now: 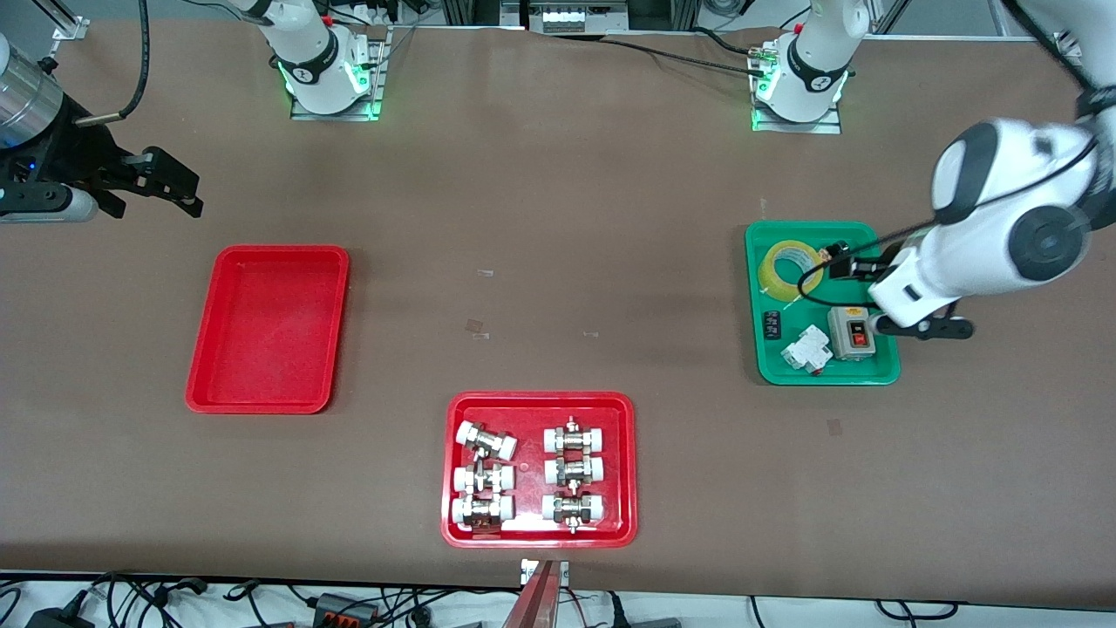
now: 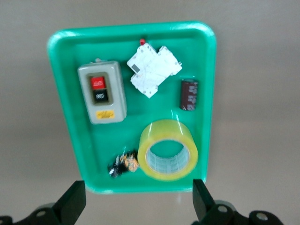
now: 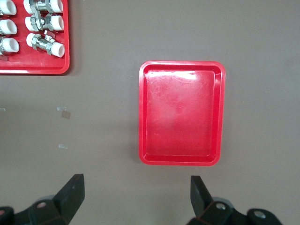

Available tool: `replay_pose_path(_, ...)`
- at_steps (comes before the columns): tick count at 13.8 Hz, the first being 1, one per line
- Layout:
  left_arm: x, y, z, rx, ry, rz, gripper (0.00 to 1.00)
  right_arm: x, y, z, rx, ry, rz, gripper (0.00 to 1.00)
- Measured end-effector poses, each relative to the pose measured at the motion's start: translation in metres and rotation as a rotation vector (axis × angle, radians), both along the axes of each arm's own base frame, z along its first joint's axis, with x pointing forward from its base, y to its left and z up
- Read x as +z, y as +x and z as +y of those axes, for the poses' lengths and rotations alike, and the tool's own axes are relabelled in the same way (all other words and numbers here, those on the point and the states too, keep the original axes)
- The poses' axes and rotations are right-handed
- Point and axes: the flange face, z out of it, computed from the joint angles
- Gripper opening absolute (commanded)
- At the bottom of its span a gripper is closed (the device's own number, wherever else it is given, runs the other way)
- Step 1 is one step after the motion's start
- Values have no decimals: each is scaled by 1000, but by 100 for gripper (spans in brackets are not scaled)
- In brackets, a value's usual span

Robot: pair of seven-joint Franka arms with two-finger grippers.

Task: Left arm passes tape to right arm into tray
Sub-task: 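Lower the left gripper and grasp the yellow tape roll by its rim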

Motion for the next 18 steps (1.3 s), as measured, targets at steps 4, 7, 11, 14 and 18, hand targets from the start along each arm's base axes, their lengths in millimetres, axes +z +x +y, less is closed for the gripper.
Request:
replay_pose_path(4,-92,-51,6,19,-6,12,100,0,0,0,0,0,1,100)
replay_pose_path(7,-119,-74,6,35,-2,38,100,0,0,0,0,0,1,100)
replay_pose_path(11,-131,-77,6,41,-3,61,86,-1,-1,0,0,-1,12,100)
replay_pose_path(14,-149,-81,9,49,-9,92,58,-1,-1,0,0,-1,13,100)
replay_pose_path(18,-154,-81,10,52,-11,102,1,-1,-1,0,0,-2,13,100)
